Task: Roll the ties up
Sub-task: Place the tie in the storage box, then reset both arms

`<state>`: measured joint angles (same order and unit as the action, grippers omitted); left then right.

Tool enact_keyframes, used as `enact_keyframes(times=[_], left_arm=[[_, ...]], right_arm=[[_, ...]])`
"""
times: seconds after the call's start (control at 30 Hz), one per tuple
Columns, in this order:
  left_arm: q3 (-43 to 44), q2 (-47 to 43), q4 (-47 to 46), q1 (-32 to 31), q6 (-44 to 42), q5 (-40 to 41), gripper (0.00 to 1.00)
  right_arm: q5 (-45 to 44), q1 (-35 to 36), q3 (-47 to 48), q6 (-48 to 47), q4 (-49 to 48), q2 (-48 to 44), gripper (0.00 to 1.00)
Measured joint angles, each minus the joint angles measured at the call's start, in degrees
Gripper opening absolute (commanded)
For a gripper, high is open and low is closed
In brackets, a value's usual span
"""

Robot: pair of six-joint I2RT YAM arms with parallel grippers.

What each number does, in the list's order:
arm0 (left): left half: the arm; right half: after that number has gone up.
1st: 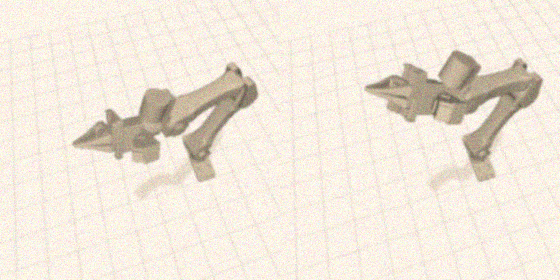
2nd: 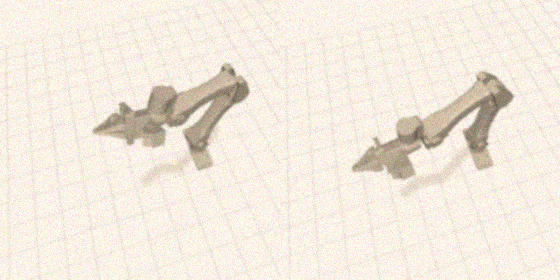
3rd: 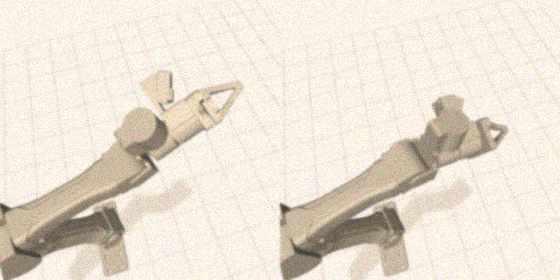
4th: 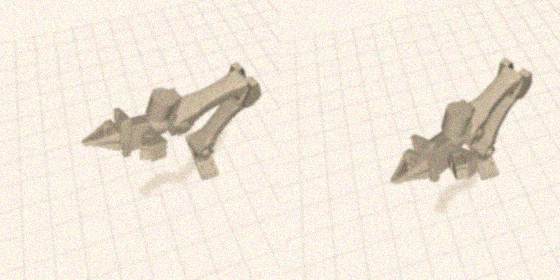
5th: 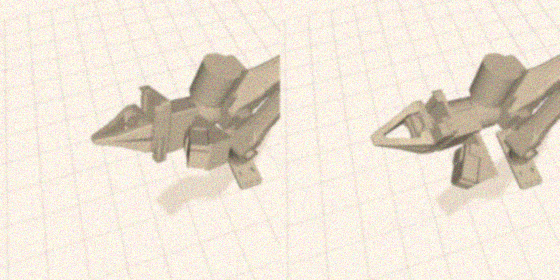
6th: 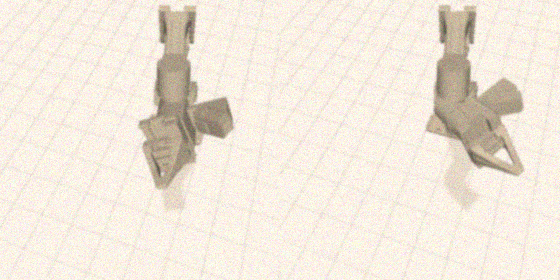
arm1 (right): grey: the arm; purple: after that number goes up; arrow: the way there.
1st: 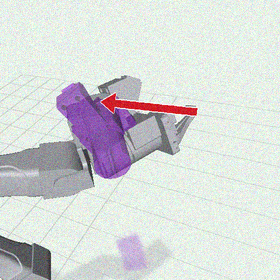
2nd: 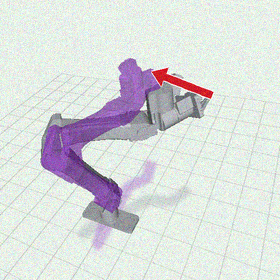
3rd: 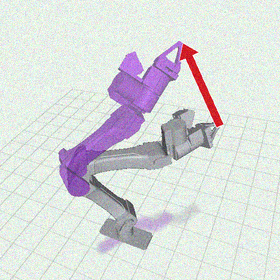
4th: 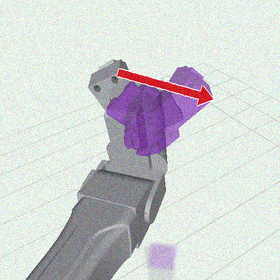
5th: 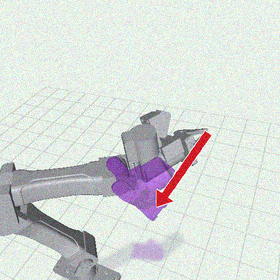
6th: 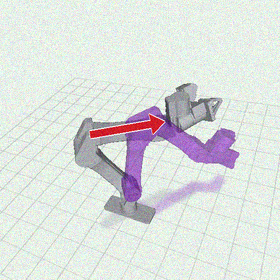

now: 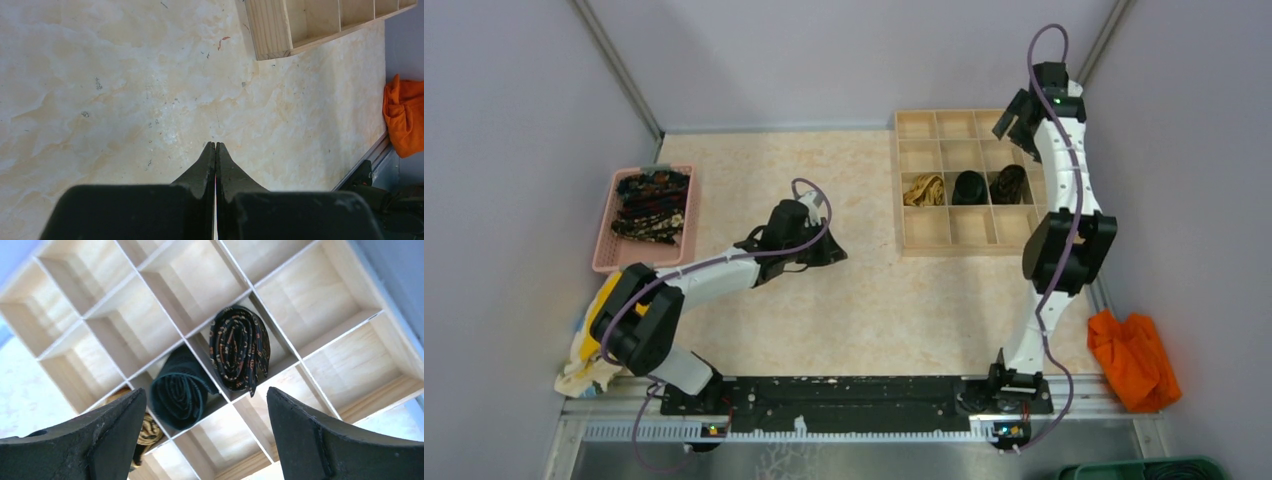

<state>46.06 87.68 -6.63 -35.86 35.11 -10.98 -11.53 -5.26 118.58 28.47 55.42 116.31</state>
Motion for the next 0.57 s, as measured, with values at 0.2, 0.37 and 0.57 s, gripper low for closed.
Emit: enact_keyframes(times=[0.2, 0.37, 0.57], left_arm=[[0.2, 0.7, 0.0, 0.0, 0.0, 0.0, 0.00], [0.5, 1.2, 0.2, 0.0, 0.0, 0.0, 0.00], [0.9, 1.1, 0.3, 0.0, 0.0, 0.1, 0.00]], right_arm=[[-0.5, 0.7, -5.9, -1.6, -6.3, -10.8, 0.90], [-0.8, 0.7, -12.2, -2.0, -10.5, -16.7, 0.92], [-2.3, 0.7, -17.1, -2.7, -12.3, -17.3, 0.93]])
